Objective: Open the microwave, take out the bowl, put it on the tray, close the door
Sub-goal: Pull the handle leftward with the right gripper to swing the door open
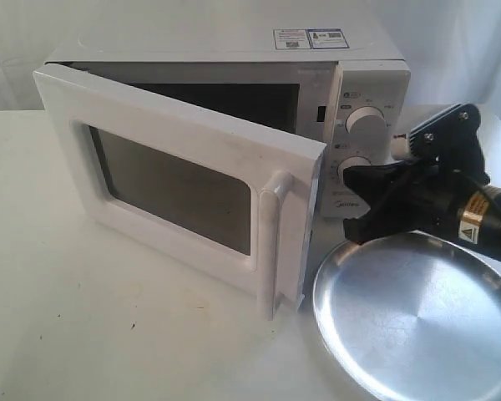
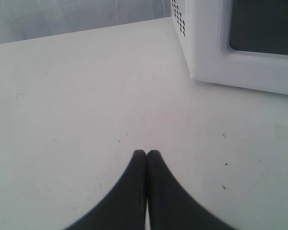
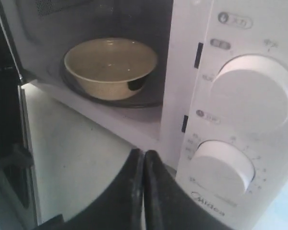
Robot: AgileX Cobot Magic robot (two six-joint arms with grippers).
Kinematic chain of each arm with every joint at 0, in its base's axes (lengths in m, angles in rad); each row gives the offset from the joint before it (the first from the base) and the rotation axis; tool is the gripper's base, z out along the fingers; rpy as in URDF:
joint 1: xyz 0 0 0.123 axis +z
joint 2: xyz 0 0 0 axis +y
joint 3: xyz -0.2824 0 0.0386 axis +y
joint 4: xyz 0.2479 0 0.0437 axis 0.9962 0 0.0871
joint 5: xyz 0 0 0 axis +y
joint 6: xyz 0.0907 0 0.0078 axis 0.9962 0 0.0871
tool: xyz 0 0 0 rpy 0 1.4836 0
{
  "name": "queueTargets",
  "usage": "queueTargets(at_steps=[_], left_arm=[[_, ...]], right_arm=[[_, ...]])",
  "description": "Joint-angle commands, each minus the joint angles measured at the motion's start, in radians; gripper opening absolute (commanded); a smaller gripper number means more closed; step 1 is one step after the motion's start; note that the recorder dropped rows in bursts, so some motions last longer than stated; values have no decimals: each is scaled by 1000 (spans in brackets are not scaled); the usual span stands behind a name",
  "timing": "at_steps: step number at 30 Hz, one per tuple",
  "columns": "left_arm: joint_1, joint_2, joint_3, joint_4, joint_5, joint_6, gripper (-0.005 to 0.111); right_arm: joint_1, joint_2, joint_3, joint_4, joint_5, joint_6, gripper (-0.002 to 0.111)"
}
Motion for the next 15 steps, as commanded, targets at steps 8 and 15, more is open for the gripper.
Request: queueTargets(at_steps=[8,15], left_arm=[[-1,-2,3,-4,0,-6,0],[-1,-2,3,-4,0,-6,0]], right_arm=[[1,164,-6,-515,-432,24,0],[26,164,-6,-348,-261,47,0]])
